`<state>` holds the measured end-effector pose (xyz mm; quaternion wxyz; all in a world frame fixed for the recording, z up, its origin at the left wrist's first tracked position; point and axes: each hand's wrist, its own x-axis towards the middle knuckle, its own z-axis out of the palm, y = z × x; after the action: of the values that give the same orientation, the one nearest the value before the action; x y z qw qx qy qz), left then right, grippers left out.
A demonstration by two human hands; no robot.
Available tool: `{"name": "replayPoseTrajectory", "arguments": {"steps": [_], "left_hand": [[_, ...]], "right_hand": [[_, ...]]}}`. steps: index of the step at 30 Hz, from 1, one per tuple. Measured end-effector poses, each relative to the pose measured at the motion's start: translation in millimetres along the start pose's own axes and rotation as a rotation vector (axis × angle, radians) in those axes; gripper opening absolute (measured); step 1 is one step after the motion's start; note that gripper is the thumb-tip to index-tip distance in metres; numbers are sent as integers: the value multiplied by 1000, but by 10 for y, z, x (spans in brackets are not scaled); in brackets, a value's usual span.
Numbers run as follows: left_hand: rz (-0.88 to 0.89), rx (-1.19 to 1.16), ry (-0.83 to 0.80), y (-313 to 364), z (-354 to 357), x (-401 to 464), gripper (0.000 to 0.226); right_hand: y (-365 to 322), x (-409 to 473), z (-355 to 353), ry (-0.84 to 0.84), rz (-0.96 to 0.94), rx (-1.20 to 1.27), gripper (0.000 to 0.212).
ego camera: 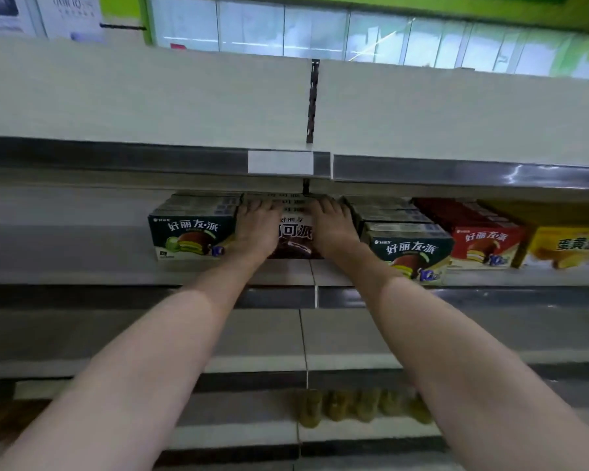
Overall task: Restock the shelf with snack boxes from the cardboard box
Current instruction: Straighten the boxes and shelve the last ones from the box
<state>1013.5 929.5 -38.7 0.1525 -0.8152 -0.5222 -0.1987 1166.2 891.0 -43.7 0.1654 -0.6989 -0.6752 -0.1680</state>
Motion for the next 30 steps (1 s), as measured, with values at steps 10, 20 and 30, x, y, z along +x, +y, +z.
{"name": "replayPoseTrajectory", "arguments": {"steps": [10, 20, 30], "left_hand": [[157, -480, -64, 745, -402, -393, 16], [509, -568, -257, 2595, -317, -1041, 9], [782, -659, -599, 5024, -91, -2444, 12]], "right_hand": [[426, -922, -645, 141, 14, -73, 31], [1757, -2824, -819, 158, 420, -56, 19], [2952, -5524, -696, -12, 860, 31, 24]]}}
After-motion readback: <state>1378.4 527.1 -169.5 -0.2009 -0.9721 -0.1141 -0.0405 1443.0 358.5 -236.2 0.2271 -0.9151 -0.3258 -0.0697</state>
